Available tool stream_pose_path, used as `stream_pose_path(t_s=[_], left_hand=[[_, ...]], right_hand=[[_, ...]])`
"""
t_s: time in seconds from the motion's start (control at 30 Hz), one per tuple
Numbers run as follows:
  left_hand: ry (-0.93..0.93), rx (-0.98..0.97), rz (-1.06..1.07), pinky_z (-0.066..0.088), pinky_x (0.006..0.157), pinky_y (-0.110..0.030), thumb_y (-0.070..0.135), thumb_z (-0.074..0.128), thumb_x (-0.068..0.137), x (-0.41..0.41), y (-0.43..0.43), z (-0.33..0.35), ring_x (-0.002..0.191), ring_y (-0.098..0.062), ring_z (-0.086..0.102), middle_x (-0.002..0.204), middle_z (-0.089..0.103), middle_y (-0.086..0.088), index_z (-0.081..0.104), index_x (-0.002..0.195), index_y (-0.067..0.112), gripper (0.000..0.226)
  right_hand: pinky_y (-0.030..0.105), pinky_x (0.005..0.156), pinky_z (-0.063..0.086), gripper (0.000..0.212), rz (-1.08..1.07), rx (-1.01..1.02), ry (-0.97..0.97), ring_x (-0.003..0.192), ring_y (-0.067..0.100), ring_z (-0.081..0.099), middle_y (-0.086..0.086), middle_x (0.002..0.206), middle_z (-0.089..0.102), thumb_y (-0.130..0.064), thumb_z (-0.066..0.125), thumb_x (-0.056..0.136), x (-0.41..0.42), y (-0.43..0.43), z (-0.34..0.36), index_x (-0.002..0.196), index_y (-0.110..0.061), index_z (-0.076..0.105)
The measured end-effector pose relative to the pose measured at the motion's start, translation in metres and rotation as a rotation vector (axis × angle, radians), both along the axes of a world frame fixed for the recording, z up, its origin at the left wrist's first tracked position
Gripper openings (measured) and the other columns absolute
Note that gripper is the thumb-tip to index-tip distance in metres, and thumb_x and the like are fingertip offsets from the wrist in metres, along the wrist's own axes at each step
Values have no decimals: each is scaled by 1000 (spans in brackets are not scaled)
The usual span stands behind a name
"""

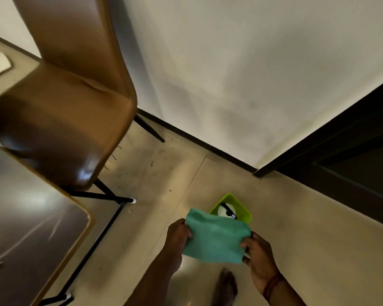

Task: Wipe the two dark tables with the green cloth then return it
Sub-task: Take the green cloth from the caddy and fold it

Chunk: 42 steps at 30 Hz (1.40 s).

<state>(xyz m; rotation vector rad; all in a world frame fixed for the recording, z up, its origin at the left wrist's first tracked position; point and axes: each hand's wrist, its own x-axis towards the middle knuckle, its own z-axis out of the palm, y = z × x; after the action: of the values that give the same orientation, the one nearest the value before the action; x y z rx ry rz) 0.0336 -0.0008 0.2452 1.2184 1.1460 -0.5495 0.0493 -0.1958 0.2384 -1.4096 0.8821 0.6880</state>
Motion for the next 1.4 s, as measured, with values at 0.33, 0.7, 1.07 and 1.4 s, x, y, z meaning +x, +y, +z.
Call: stream_pose_path(t_s=[0.33, 0.7, 1.07, 1.4], left_hand=[[-278, 54, 134, 54, 86, -50, 25, 65, 81, 0, 2, 179, 93, -28, 68, 92, 75, -7, 72, 93, 13, 19], [-431, 250, 199, 59, 79, -51, 32, 67, 90, -39, 36, 336, 79, -33, 74, 85, 76, -14, 75, 89, 7, 27], [-532, 313, 439, 60, 76, -47, 9, 64, 92, -131, 95, 389, 87, -27, 74, 99, 76, -4, 63, 117, 17, 26], [-654, 86, 623, 60, 68, -43, -12, 45, 94, -239, 170, 400, 90, -34, 72, 107, 71, -23, 61, 114, -3, 27]], right_hand=[[44, 72, 54, 14, 130, 143, -327, 86, 32, 66, 18, 96, 71, -10, 61, 85, 25, 7, 169, 97, -7, 68], [50, 81, 55, 27, 232, 368, -453, 92, 34, 69, 20, 98, 72, -22, 59, 90, 15, 50, 323, 98, 1, 68], [43, 78, 56, 19, 600, 380, -505, 88, 31, 69, 16, 98, 72, -7, 67, 82, -7, 132, 360, 100, -8, 67], [44, 72, 55, 24, 873, 356, -507, 91, 31, 68, 10, 102, 72, 3, 55, 88, -69, 211, 395, 104, -12, 65]])
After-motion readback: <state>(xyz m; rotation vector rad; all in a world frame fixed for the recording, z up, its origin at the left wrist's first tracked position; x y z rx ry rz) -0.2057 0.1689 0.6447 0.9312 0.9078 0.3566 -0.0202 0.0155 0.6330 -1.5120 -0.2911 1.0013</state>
